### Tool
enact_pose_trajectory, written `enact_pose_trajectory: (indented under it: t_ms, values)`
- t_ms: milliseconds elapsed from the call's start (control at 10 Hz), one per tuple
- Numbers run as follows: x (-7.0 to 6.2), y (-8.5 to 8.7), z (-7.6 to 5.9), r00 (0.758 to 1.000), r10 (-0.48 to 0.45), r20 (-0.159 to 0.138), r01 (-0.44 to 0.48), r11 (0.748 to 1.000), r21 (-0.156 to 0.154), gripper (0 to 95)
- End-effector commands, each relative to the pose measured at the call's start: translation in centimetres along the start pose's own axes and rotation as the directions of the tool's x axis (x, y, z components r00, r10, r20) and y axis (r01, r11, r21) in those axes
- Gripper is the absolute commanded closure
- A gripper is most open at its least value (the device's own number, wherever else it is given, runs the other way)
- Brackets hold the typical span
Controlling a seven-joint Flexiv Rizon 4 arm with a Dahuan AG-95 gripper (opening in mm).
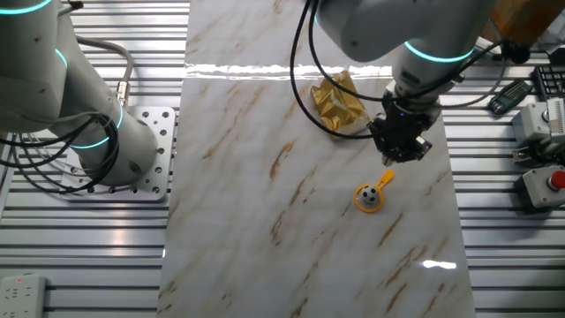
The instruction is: Remove the bubble ring from the ball
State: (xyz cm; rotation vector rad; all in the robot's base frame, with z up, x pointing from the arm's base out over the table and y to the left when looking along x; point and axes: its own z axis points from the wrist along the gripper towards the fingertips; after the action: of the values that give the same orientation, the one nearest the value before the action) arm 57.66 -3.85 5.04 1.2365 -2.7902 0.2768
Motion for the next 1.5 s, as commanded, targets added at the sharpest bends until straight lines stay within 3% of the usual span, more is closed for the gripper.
enact_pose_trajectory:
  t_ms: [100,400,1500]
  values:
    - [-0.1,-0.1,0.6,1.000,0.001,0.001,-0.001,1.000,0.000,95.0]
    - [-0.2,-0.1,1.6,1.000,0.001,0.001,-0.001,1.000,0.002,95.0]
    - [0.0,-0.8,1.8,0.999,0.004,0.044,-0.004,1.000,0.002,95.0]
